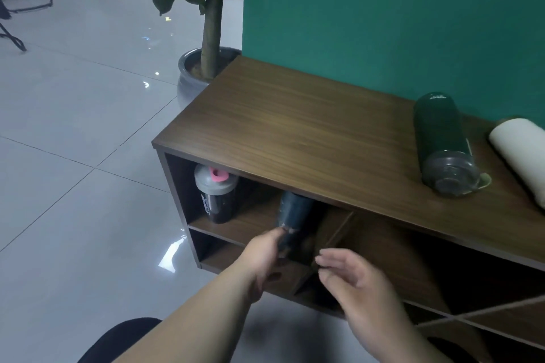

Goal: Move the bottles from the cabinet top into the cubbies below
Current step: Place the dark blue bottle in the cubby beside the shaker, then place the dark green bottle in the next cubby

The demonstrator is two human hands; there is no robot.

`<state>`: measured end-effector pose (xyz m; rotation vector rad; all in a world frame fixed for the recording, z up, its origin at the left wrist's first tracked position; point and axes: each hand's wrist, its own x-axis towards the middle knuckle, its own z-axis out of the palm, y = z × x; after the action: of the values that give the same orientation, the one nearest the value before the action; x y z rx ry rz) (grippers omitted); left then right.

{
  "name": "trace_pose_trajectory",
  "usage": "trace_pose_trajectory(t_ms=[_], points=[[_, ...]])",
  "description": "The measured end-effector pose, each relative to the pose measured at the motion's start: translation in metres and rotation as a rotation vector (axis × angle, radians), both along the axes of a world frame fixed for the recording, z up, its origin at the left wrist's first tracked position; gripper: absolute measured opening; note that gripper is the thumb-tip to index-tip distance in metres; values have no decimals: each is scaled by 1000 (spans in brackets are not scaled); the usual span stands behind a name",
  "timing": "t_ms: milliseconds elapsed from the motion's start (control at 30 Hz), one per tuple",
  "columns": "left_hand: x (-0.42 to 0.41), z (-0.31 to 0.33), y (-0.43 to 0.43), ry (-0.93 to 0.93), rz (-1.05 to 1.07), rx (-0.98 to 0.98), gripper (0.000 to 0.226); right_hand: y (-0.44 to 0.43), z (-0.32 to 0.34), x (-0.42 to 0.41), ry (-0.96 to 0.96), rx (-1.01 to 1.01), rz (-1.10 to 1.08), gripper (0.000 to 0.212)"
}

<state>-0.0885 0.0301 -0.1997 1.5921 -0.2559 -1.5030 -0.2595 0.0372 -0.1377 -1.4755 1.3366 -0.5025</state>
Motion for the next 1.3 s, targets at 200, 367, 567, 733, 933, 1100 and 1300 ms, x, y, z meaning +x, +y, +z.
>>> trace_pose_trajectory(t_ms=[200, 367, 567, 733, 933, 1100, 1300], points=[[-28, 22, 28, 22, -97, -102, 32, -16, 93, -54, -69, -473, -257, 29], [-54, 38, 31, -70, -144, -215, 33, -87, 110, -75, 378, -711, -269, 75], [-86, 40, 33, -80, -169, -240, 45, -133, 98, -76, 570, -548, -156, 96], [-105, 41, 30, -64, -205, -227, 39, -118, 103, -87, 599, -603, -107, 72], [-128, 40, 27, 102, -142, -214, 45, -34, 132, -123, 29, -575, -310, 50], [-126, 34, 40, 113, -150, -134, 58, 28, 160, -154, -201, -591, -389, 33], [-120, 32, 43, 64, -133, -45, 54, 39, 118, -149, 13, -475, -360, 34]])
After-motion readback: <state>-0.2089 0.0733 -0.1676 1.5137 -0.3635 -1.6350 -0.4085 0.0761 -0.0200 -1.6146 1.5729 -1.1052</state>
